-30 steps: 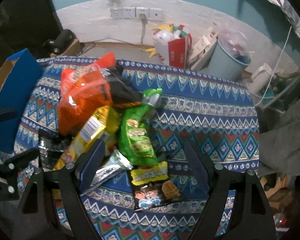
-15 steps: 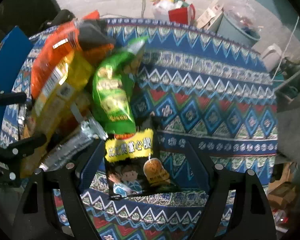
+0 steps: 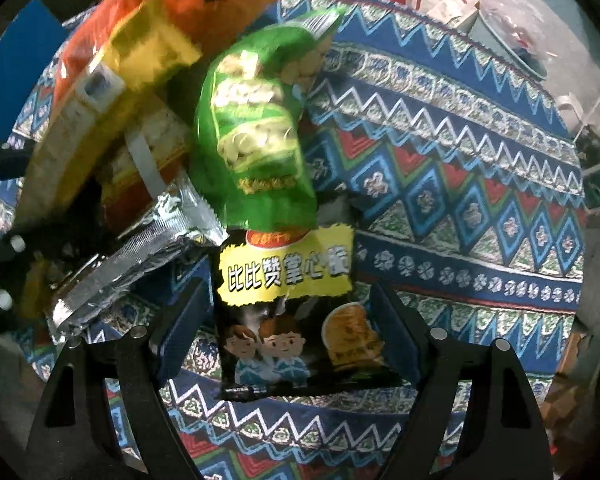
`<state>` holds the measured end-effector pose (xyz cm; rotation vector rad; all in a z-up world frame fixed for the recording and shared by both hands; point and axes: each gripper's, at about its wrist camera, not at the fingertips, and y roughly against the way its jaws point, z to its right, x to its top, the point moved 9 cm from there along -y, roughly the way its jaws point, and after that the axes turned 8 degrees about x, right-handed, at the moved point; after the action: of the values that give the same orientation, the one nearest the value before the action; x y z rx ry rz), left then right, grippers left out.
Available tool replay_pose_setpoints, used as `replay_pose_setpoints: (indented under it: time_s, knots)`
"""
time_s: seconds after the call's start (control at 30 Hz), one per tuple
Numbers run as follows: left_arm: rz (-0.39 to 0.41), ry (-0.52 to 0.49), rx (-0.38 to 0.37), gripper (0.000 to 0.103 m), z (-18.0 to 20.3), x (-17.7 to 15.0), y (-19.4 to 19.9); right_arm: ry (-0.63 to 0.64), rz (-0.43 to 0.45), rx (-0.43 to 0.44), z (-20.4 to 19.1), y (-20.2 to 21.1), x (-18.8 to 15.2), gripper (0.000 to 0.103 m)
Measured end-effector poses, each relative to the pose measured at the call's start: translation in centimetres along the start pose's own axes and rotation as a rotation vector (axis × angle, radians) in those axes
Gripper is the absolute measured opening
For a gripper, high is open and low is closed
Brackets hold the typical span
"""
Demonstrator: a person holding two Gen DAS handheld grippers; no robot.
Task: Organize snacks
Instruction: 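Grasp the black-and-yellow snack bag with the right tool while the left tool grasps the yellow snack bar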
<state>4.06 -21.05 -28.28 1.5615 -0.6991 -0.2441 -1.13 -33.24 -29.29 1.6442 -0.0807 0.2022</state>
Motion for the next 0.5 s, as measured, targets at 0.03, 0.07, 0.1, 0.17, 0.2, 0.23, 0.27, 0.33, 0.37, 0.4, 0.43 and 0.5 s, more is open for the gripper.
replay_pose_setpoints:
  time_s: [0.03,0.07,0.1,0.17,0.2,0.23,0.27,0.33,0.37,0.4,0.43,0.5]
  knots:
    - [0.003,-0.004,-0.001,0.044,-0.1,0.0,0.2,0.007,-0.006,-0.012,-0.1,-0.4,-0.1,0.082]
    - [0.007,-0.007,-0.003,0.043,-0.1,0.0,0.3,0.012,-0.007,-0.021,-0.3,-0.6,-0.2,0.082]
    - [0.012,-0.009,-0.003,0.041,-0.1,-0.1,0.5,0.015,-0.006,-0.031,-0.3,-0.8,-0.2,0.082]
    - [0.026,-0.02,0.0,0.039,0.1,-0.2,0.9,0.008,0.001,-0.024,-0.5,-1.1,-0.3,0.076]
    - [0.032,-0.025,0.0,0.038,0.1,-0.2,1.0,0.004,0.001,-0.017,-0.7,-1.2,-0.3,0.072]
    - [0.038,-0.026,0.0,0.037,0.1,-0.2,1.2,0.004,0.004,-0.017,-0.8,-1.0,-0.4,0.063]
    - [0.043,-0.026,0.0,0.037,0.1,-0.1,1.4,0.004,0.001,-0.016,-0.7,-0.9,-0.3,0.062]
    - [0.052,-0.023,0.001,0.037,-0.3,-0.3,1.8,-0.005,-0.01,-0.014,-0.7,-0.7,-0.7,0.062]
    - [0.055,-0.021,0.0,0.037,-0.4,-0.4,2.0,-0.015,-0.018,-0.014,-0.6,-0.6,-1.0,0.062]
    - [0.06,-0.018,-0.004,0.037,-0.5,-0.5,2.3,-0.023,-0.021,-0.015,-0.5,-0.5,-1.2,0.062]
    - [0.062,-0.016,-0.005,0.037,-0.5,-0.5,2.4,-0.028,-0.021,-0.017,-0.2,-0.1,-1.5,0.062]
    - [0.07,-0.009,-0.012,0.037,-0.9,-0.8,3.0,-0.038,-0.007,-0.024,0.0,0.7,-1.9,0.062]
